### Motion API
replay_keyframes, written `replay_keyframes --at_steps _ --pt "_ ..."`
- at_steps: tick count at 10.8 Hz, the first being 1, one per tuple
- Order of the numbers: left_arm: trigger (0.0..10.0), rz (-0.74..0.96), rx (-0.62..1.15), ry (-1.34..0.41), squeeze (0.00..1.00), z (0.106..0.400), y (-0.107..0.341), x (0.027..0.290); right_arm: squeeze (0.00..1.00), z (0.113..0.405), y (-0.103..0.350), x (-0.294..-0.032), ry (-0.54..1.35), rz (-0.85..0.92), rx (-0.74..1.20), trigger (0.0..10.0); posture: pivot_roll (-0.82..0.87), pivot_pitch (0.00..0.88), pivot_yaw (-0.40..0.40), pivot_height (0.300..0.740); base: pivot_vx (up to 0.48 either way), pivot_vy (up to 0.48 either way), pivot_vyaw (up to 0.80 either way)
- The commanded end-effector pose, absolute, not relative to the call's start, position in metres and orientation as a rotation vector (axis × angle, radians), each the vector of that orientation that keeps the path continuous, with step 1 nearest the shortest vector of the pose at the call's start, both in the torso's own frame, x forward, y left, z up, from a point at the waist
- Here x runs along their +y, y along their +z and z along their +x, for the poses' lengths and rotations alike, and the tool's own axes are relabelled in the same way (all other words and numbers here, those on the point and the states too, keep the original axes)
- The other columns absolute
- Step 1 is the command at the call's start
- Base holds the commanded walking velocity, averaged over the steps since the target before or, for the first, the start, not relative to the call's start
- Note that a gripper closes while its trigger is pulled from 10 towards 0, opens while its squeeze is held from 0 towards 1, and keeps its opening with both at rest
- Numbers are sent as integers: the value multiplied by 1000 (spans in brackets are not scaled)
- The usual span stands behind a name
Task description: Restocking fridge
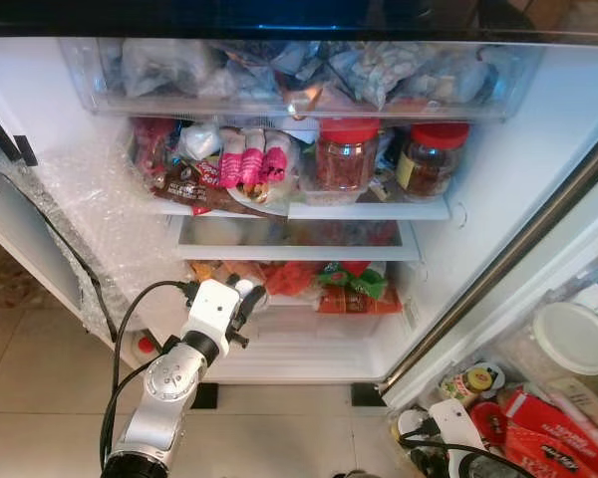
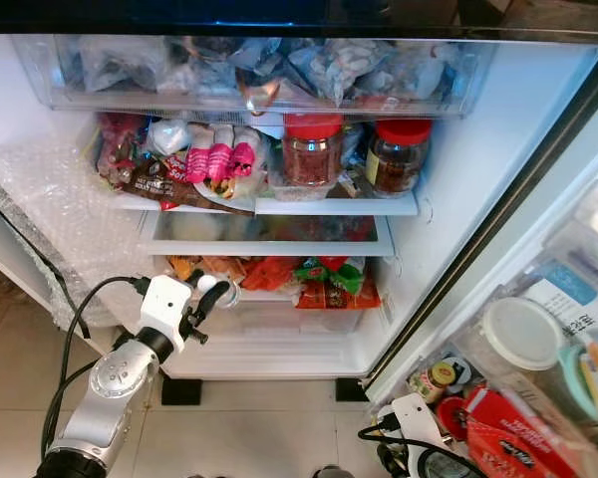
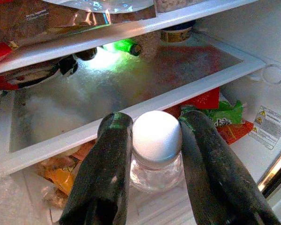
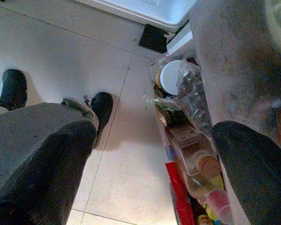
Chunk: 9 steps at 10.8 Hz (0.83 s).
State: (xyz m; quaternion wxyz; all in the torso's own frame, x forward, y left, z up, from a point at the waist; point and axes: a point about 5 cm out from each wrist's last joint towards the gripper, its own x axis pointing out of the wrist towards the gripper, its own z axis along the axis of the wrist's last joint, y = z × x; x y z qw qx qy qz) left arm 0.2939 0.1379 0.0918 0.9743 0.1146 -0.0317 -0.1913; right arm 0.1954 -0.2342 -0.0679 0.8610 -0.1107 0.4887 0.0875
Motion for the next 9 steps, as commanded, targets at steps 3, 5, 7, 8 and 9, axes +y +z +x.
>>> replay_keyframes --at_steps 3,5,7,8,9 --pt "10000 245 -97 -384 0 293 98 136 0 189 -71 -237 179 -233 1039 10000 -145 171 -40 740 0 0 0" --pt "10000 247 -97 -381 0 293 98 137 0 189 -71 -237 179 -234 1038 10000 -144 171 -40 740 0 0 0" --pt "10000 249 -99 -378 0 293 99 137 0 189 -71 -237 181 -235 1037 10000 -144 172 -41 740 0 0 0" --pt "10000 250 -103 -378 0 293 99 137 0 189 -71 -237 181 -235 1038 10000 -144 173 -41 740 0 0 0" --pt "10000 259 -108 -380 0 293 100 136 0 189 -71 -237 182 -235 1038 10000 -143 174 -41 740 0 0 0"
